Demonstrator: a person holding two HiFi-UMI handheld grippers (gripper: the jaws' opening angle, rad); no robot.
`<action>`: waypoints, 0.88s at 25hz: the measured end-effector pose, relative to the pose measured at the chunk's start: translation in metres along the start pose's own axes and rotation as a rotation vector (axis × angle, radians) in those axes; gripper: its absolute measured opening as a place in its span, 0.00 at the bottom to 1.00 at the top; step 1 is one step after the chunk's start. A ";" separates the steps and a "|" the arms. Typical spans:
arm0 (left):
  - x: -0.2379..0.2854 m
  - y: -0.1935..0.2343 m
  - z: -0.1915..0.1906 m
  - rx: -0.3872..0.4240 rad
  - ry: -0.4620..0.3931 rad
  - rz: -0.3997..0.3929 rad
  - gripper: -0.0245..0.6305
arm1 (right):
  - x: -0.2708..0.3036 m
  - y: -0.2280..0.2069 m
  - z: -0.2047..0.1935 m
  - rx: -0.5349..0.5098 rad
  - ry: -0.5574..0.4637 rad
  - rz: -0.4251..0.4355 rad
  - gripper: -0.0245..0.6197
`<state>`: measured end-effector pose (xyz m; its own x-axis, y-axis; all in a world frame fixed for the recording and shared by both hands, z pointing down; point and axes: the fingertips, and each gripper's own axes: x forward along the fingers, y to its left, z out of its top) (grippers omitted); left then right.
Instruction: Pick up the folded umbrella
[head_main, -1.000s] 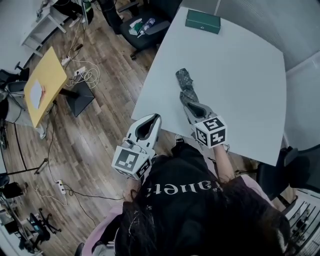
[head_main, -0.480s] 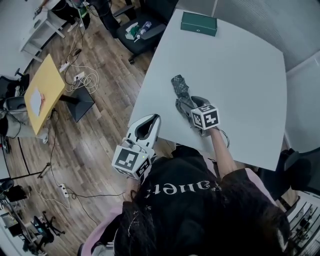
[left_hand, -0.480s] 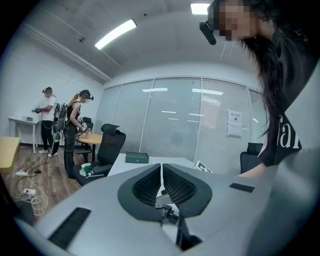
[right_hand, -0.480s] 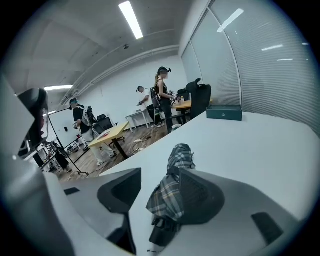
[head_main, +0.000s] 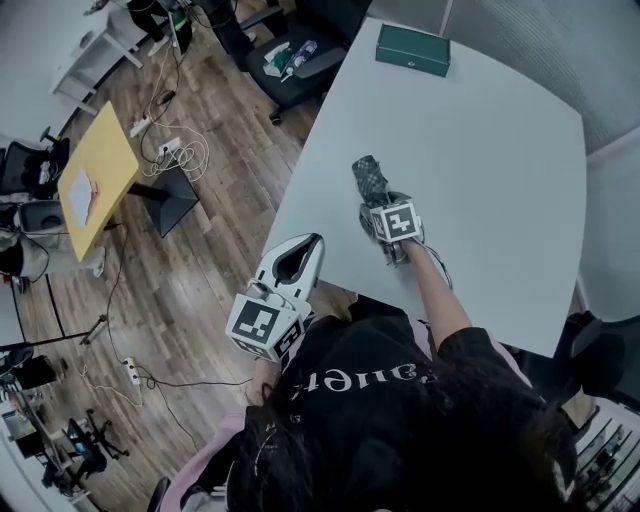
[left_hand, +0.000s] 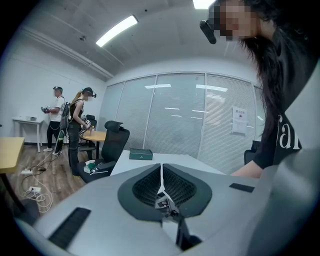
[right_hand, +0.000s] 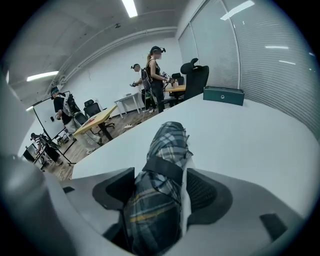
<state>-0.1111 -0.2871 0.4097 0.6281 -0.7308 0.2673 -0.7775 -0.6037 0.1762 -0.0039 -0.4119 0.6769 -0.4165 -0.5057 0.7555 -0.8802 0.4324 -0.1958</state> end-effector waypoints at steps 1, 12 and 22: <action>0.000 0.001 0.000 -0.001 0.003 0.004 0.08 | 0.004 0.000 -0.001 0.009 0.007 -0.001 0.51; -0.004 0.014 -0.008 -0.018 0.027 0.056 0.08 | 0.025 0.006 -0.014 -0.022 0.091 -0.116 0.52; -0.022 0.018 -0.011 -0.034 0.021 0.086 0.08 | 0.016 -0.001 -0.012 0.134 0.000 -0.046 0.42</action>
<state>-0.1394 -0.2790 0.4172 0.5587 -0.7721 0.3028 -0.8292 -0.5280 0.1836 -0.0073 -0.4119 0.6968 -0.3750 -0.5225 0.7658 -0.9209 0.3052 -0.2427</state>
